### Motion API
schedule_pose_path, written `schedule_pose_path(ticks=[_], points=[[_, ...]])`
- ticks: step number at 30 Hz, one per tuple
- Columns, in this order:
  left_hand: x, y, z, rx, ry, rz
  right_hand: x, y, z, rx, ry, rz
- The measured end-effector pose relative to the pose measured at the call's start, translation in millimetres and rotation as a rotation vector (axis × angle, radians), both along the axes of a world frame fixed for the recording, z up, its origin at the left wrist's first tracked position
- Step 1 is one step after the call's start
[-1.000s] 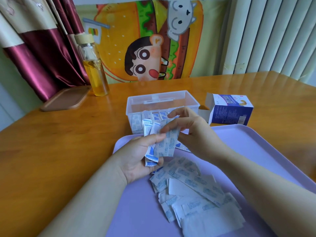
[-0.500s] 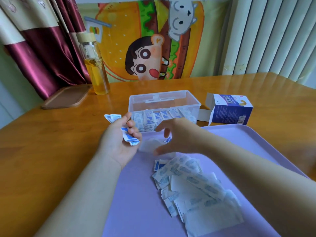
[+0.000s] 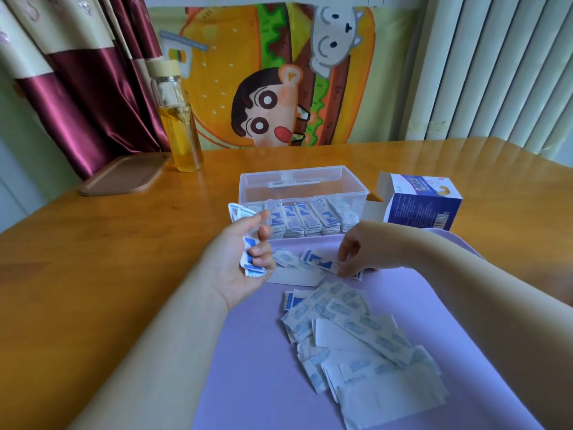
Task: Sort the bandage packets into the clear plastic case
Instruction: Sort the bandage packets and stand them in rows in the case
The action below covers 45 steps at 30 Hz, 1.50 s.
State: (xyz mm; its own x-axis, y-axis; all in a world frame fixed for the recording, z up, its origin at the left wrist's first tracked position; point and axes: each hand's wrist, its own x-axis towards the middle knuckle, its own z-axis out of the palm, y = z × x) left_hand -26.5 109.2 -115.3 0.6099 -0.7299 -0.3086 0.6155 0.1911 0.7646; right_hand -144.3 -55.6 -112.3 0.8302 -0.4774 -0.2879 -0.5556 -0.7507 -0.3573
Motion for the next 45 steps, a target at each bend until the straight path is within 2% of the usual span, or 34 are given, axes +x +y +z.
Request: schedule_pose_path(ticks=[1, 2, 4, 5, 6, 7, 9, 13, 17, 19, 23, 25, 27, 30, 31, 33, 36, 43, 45], points=[[0, 0, -1, 0.058, -0.125, -0.012, -2, -1, -1, 0.011, -0.009, -0.005], [1, 1, -3, 0.170, -0.358, -0.037, -3, -1, -1, 0.018, -0.015, -0.011], [5, 3, -13, 0.475, -0.977, -0.116, -3, 0, 1, 0.020, -0.020, -0.018], [7, 3, -19, 0.580, -1.229, -0.155, -2, 1, 2, 0.010, -0.016, -0.018], [9, 4, -24, 0.670, -1.395, -0.210, -2, 2, 2, -0.002, -0.009, -0.013], [11, 5, -28, 0.737, -1.483, -0.269, -1, 3, 3, -0.009, -0.001, -0.008], [13, 7, -31, 0.817, -1.533, -0.341, 0, 4, 3, -0.002, 0.011, -0.006], [16, 8, -29, 0.833, -1.465, -0.408, -1, -2, -1, 0.058, 0.000, -0.027], [13, 7, -24, 0.875, -1.557, -0.389, -4, -5, -7, 0.087, -0.063, -0.042], [12, 6, -25, 0.825, -1.558, -0.319, -5, -5, -8, 0.094, -0.094, -0.049], [5, -6, -28, 0.539, -1.592, 0.033, -7, -6, -9, 0.117, -0.121, -0.047], [3, -11, -28, 0.477, -1.617, 0.123, -8, -6, -10, 0.115, -0.119, -0.046], [8, -11, -32, 0.515, -1.626, 0.066, -8, -6, -9, 0.087, -0.112, -0.043], [15, -8, -44, 0.742, -1.677, -0.201, -9, -6, -10, 0.059, -0.103, -0.047], [15, -7, -44, 0.755, -1.665, -0.213, -9, -6, -10, 0.050, -0.105, -0.049], [12, -7, -37, 0.636, -1.551, -0.062, -11, -6, -10, 0.033, -0.106, -0.051], [8, -5, -22, 0.466, -1.236, 0.156, -13, -6, -8, 0.032, -0.093, -0.065], [-2, -8, -15, 0.123, -0.373, -0.034, -14, -5, -7, 0.024, -0.065, -0.094], [-1, -7, -16, 0.076, -0.228, -0.059, -12, -4, -6, 0.020, -0.047, -0.098]])
